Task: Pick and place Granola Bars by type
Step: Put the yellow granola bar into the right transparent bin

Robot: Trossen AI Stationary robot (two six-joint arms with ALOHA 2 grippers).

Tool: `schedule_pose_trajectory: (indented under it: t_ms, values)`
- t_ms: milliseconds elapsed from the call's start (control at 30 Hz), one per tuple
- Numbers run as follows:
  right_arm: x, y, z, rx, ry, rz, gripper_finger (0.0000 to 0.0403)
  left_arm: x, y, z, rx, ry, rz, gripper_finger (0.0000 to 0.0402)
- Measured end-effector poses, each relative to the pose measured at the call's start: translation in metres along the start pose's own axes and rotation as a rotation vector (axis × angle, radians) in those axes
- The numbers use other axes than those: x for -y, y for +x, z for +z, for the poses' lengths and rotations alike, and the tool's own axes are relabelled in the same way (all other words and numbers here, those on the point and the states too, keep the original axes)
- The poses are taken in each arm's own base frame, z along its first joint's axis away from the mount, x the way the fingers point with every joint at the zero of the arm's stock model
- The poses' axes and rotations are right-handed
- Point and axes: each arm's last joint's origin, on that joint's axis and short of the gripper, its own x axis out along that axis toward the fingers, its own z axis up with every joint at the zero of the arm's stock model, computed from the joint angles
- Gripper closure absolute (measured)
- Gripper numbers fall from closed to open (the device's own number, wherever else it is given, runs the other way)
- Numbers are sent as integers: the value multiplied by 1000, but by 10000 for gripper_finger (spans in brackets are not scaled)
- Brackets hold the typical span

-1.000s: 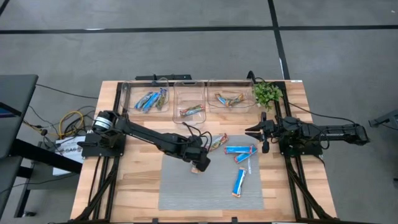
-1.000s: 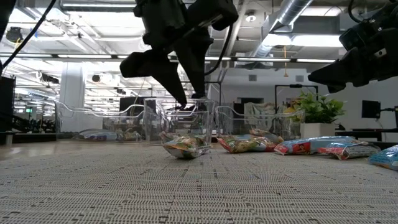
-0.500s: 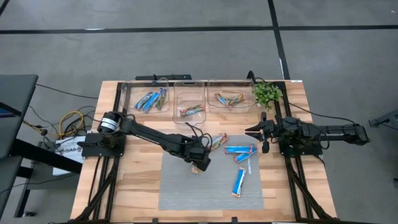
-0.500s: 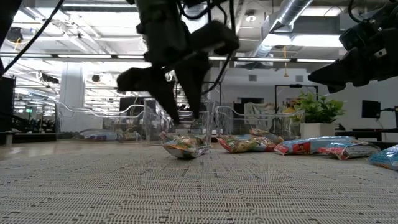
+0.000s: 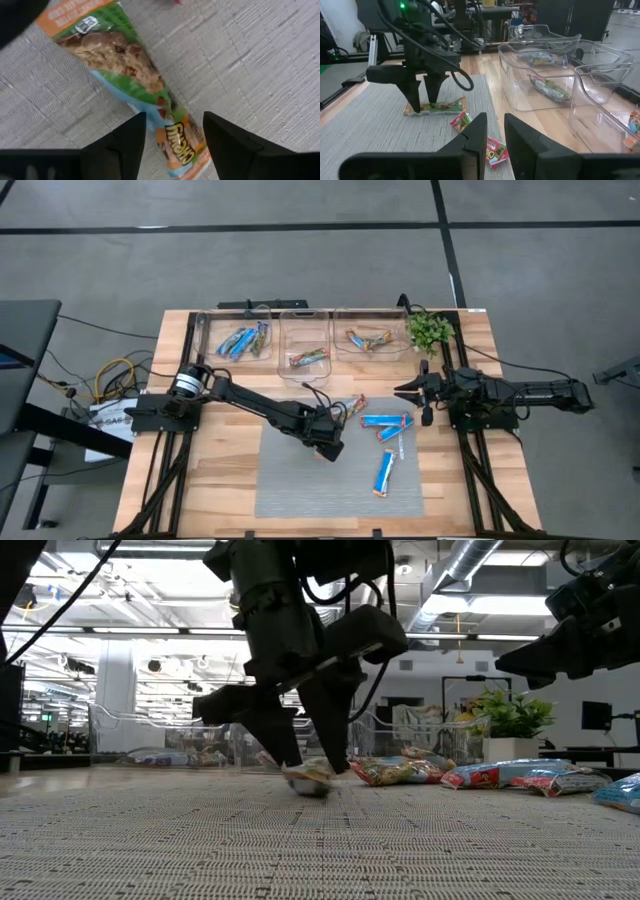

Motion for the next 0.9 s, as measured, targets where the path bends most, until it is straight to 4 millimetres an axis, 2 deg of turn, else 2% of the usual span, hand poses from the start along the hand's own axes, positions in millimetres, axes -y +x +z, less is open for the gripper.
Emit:
schedule_pose_trajectory:
  t_ms: [100, 200, 600, 733, 900]
  values:
    - [0, 0, 0, -1, 0, 0, 344, -2, 0, 1, 7, 3, 22, 206]
    - [0, 0, 0, -2, 0, 0, 344, -3, 0, 1, 9, 4, 35, 219]
    - [0, 0, 0, -2, 0, 2, 344, -4, -1, 1, 12, 43, 47, 342]
    - [0, 0, 0, -3, 0, 2, 344, -2, -1, 4, 7, 61, 4, 353]
    - [0, 0, 0, -3, 0, 2, 344, 6, -10, 10, 45, 78, -92, 346]
